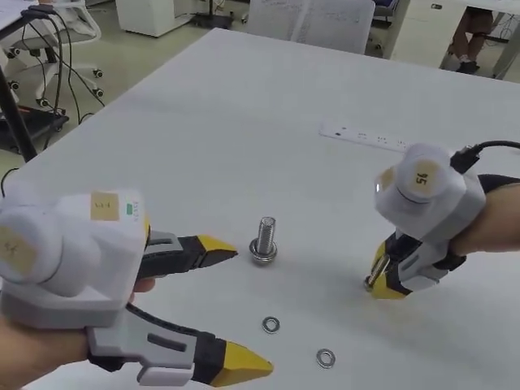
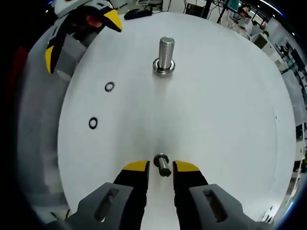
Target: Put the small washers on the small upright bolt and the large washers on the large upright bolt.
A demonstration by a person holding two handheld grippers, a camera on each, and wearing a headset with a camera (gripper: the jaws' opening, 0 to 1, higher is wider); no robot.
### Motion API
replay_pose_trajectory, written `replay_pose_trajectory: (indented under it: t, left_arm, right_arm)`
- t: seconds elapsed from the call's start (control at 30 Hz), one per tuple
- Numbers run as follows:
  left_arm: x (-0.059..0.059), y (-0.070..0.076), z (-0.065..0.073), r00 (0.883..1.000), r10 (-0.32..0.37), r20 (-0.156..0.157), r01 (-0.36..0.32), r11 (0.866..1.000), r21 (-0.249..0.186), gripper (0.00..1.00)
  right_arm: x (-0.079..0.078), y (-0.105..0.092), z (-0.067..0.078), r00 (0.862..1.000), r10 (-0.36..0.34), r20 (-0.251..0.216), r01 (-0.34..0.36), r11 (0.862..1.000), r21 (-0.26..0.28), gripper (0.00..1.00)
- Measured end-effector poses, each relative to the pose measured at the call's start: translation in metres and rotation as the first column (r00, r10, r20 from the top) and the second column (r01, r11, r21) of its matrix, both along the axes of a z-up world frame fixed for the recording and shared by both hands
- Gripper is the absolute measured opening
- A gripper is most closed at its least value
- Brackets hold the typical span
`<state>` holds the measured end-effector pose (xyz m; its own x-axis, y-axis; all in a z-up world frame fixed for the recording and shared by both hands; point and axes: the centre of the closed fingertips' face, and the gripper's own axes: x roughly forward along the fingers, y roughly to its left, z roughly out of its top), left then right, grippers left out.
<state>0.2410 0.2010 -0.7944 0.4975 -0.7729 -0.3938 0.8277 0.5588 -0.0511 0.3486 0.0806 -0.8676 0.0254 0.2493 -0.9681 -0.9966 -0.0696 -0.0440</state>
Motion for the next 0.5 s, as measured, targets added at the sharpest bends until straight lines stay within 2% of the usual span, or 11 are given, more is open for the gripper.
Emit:
replay_pose_trajectory:
  t: [0.27,0.5]
  left_arm:
    - [-0.001,-0.001,0.0,1.0,-0.003,0.0,0.003,1.0,0.003,0.74]
    - [-0.001,-0.001,0.001,1.0,-0.005,0.001,0.005,1.0,0.007,0.73]
  right_arm:
    - [-0.003,-0.004,0.004,1.0,-0.028,-0.004,0.028,0.999,0.016,0.25]
    - [-0.004,-0.016,0.006,0.998,-0.055,-0.001,0.055,0.998,0.023,0.26]
